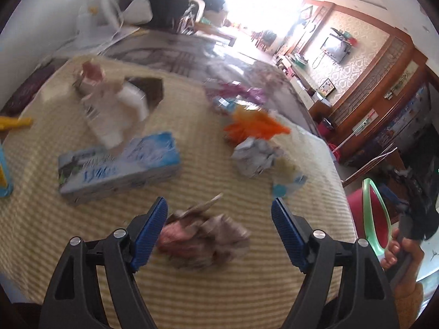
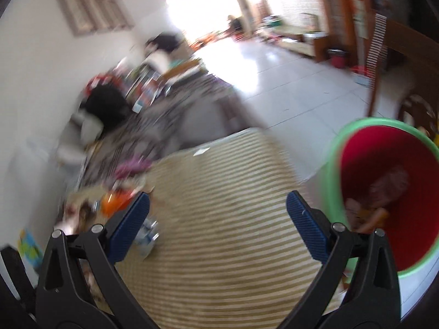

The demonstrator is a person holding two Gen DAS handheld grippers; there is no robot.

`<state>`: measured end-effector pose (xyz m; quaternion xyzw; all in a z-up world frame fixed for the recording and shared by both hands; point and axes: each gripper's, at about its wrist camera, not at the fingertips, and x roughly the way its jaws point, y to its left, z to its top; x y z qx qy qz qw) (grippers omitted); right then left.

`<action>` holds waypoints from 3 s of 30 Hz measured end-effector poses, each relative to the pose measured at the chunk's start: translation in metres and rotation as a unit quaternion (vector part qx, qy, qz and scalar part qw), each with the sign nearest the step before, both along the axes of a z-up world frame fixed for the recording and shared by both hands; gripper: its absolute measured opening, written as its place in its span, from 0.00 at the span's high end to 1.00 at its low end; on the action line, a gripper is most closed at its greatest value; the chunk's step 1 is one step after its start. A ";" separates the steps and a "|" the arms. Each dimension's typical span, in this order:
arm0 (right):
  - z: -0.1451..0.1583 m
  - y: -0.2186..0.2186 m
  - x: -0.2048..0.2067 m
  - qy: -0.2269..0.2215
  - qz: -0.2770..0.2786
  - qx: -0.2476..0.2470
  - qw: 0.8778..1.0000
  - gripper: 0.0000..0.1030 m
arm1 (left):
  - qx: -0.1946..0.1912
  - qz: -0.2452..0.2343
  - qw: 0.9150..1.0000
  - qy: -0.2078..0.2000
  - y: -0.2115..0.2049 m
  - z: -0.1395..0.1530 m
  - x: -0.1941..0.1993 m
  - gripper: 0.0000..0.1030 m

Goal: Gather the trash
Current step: 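Return both tools to the table and close the left tool on crumpled paper, then grasp the crumpled grey paper with the right tool while the left holds its paper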

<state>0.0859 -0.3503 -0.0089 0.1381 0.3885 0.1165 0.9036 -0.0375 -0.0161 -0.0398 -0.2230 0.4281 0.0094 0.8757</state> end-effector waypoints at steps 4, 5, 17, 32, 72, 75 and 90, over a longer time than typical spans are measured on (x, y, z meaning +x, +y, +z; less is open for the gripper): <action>-0.008 0.054 0.008 0.018 0.047 -0.003 0.999 0.05 | -0.005 -0.017 1.000 0.019 -0.006 -0.023 0.000 0.24; -0.011 0.063 0.009 0.022 0.053 -0.006 0.998 0.05 | -0.003 -0.019 1.000 0.017 -0.006 -0.025 -0.001 0.18; -0.040 0.146 0.021 0.045 0.118 -0.066 0.990 0.05 | 0.033 0.004 0.999 0.020 0.010 -0.046 0.005 0.11; -0.061 0.214 0.019 0.053 0.194 -0.094 0.975 0.19 | 0.017 0.053 0.998 0.028 0.035 -0.051 -0.002 0.45; -0.021 0.177 0.003 0.004 0.176 -0.037 0.984 0.63 | 0.011 0.054 0.998 -0.039 0.034 -0.035 -0.006 0.55; -0.014 0.171 -0.001 -0.008 0.174 -0.033 0.984 0.63 | 0.009 0.052 0.998 -0.043 0.033 -0.035 -0.005 0.55; -0.008 0.136 -0.005 -0.006 0.162 -0.008 0.987 0.63 | 0.040 0.054 0.997 -0.037 0.026 -0.041 -0.003 0.56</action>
